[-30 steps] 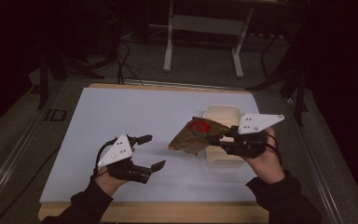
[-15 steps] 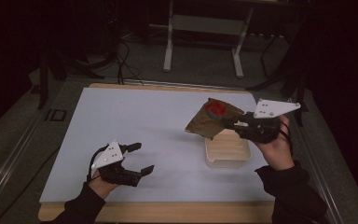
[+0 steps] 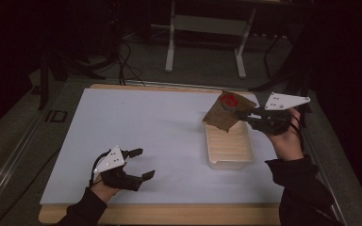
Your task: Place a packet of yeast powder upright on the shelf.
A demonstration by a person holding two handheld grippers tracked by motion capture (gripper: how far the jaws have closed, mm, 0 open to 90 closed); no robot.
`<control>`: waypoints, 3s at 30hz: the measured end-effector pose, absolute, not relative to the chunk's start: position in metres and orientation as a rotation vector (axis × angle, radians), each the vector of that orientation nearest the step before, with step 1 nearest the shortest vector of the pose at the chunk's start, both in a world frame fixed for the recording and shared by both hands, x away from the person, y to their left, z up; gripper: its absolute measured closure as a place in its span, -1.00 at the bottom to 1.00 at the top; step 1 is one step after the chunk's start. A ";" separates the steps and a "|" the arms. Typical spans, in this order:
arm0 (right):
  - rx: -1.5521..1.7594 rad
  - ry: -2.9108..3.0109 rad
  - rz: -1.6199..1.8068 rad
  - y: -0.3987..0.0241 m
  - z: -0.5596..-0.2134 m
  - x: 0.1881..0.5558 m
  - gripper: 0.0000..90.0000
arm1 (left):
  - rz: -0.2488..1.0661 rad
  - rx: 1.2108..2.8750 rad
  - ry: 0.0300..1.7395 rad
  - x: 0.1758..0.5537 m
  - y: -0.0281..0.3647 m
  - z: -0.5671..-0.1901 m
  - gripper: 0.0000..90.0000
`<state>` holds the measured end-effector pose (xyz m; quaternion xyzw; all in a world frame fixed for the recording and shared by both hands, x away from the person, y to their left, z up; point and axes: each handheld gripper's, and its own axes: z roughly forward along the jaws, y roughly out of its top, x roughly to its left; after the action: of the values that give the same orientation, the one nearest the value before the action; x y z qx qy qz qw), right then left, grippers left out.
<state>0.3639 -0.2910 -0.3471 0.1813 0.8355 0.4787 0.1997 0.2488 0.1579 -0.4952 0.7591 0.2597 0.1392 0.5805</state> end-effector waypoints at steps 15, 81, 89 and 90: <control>0.533 2.404 1.183 -0.300 -0.364 0.396 0.70 | 0.315 1.764 0.617 0.249 0.159 -0.497 -0.72; 0.814 2.391 1.173 -0.287 -0.426 0.427 0.17 | 0.285 1.734 0.659 0.251 0.163 -0.499 -0.71; 0.827 2.301 1.230 -0.297 -0.401 0.417 0.01 | 0.279 1.737 0.657 0.251 0.161 -0.500 -0.71; 0.830 2.293 1.240 -0.297 -0.398 0.416 0.01 | 0.277 1.736 0.657 0.251 0.161 -0.500 -0.71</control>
<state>0.4156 -0.2969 -0.3977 0.2972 0.8210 0.4439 0.2014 0.2507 0.1612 -0.4996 0.7462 0.2824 0.1192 0.5910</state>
